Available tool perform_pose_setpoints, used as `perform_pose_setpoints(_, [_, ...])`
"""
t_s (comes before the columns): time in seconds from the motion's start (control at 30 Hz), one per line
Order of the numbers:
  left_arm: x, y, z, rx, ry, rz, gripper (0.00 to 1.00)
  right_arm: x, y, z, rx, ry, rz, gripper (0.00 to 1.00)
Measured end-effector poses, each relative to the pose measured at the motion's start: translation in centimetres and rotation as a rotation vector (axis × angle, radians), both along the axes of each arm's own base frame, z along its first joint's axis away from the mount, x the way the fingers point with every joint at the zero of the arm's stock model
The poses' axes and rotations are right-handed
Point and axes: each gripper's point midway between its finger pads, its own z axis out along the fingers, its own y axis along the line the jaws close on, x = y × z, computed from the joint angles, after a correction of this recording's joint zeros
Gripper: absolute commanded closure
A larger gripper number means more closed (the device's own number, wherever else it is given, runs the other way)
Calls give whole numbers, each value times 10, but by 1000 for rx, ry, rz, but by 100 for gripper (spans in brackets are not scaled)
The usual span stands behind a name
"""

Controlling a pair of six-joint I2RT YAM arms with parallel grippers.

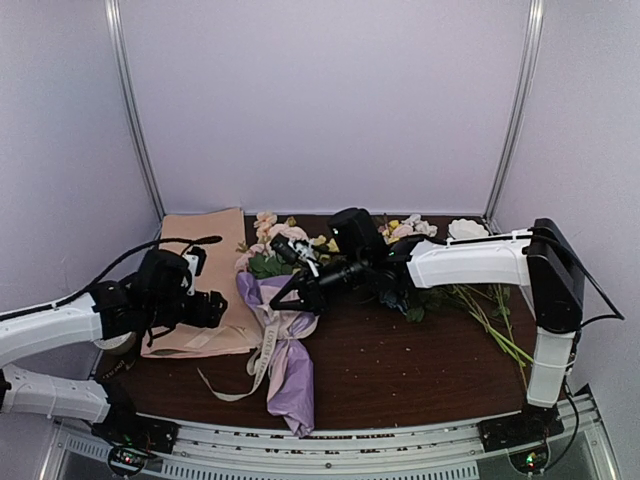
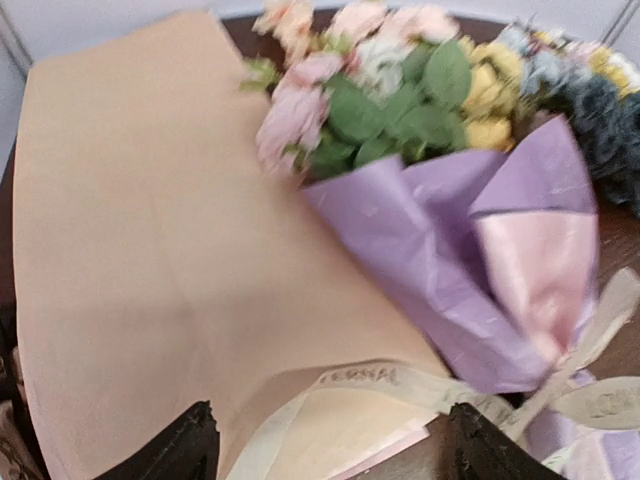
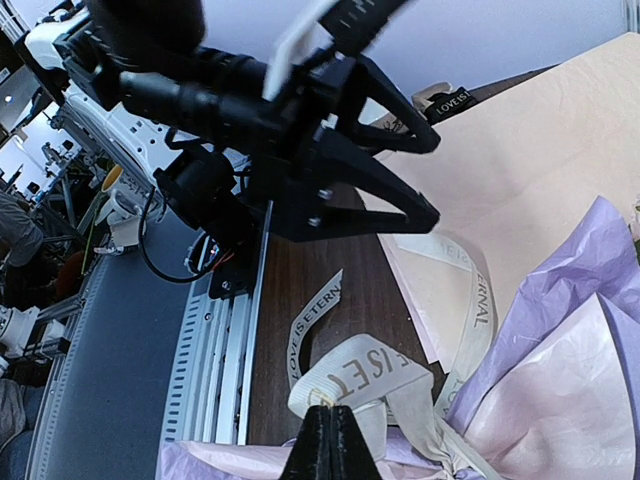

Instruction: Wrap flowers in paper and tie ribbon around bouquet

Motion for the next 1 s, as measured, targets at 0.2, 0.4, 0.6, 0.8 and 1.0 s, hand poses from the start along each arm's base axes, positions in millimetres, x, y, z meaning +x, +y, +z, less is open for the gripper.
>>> perform_pose_setpoints(0.2, [-4,22,-81,200,314,53,15,0,0,0,-1,3,-1,100])
perform_pose_setpoints(0.4, [13,11,-105,338,402,-17,19,0,0,0,-2,5,-1,100])
perform_pose_setpoints(0.6, [17,5,-121,396,438,-86,66,0,-1,-1,-6,8,-2,100])
perform_pose_setpoints(0.8, [14,-5,-119,360,430,-146,100,2,-2,-2,-8,9,-7,100])
perform_pose_setpoints(1.0, [7,-6,-65,269,279,-138,100,7,-3,-3,-17,11,-29,100])
